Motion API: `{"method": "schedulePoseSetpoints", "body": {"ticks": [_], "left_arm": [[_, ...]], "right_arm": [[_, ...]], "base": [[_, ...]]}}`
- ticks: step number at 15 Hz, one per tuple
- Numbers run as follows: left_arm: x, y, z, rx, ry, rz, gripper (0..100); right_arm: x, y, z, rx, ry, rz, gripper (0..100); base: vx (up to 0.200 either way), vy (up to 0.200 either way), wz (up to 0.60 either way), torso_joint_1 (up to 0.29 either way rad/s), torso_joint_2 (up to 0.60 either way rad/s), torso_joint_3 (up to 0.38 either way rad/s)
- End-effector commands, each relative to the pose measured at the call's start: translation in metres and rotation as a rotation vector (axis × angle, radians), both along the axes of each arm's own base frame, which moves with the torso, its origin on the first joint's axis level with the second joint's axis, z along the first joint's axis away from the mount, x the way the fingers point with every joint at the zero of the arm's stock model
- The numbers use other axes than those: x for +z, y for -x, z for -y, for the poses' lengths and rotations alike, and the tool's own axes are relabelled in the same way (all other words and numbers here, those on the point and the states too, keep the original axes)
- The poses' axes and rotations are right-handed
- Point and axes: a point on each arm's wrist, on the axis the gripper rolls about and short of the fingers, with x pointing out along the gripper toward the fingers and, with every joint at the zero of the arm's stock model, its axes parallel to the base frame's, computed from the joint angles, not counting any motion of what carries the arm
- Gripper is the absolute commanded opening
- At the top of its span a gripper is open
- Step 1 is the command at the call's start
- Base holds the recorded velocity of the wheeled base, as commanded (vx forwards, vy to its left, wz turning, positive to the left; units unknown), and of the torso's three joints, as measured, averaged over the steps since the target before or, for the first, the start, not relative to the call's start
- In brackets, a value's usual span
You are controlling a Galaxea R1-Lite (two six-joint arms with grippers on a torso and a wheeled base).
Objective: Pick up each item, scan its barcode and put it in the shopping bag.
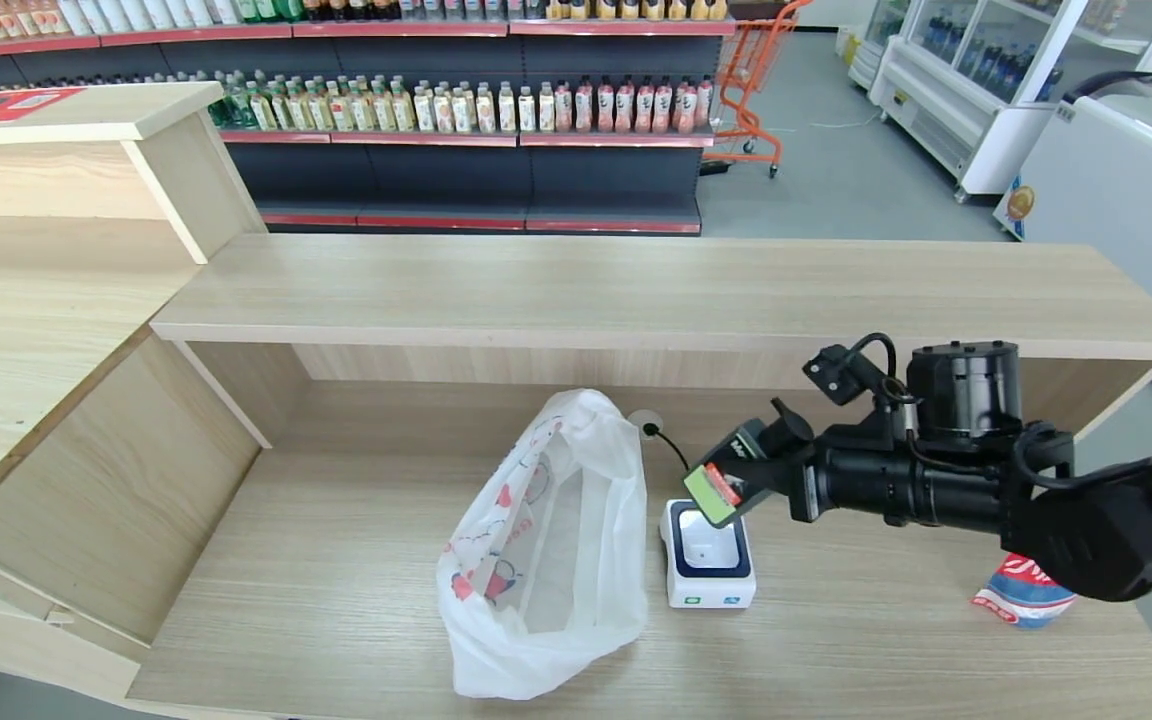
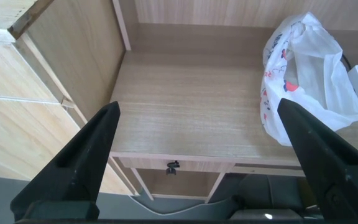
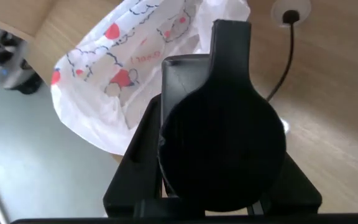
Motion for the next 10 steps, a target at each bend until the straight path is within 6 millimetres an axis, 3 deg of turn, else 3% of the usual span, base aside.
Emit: {"method": "schedulePoseSetpoints", "body": {"ticks": [1, 7, 10], "left_arm": [[0.000, 0.000, 0.000, 0.000, 0.000, 0.000, 100], [0.000, 0.000, 0.000, 0.000, -0.002, 0.000, 100], [0.000, 0.000, 0.000, 0.000, 0.001, 0.000, 100]], "right_arm": [[0.008, 0.020, 0.013, -0.010, 0.042, 0.073, 0], [0.006, 0.033, 0.011, 0.014, 0.007, 0.139, 0], [0.007, 0.032, 0.007, 0.069, -0.046, 0.110, 0]], "base": [[0.000, 0.000, 0.00, 0.000, 0.00, 0.000], [0.000, 0.000, 0.00, 0.000, 0.00, 0.000], [0.000, 0.200, 0.00, -0.009, 0.00, 0.004]]}}
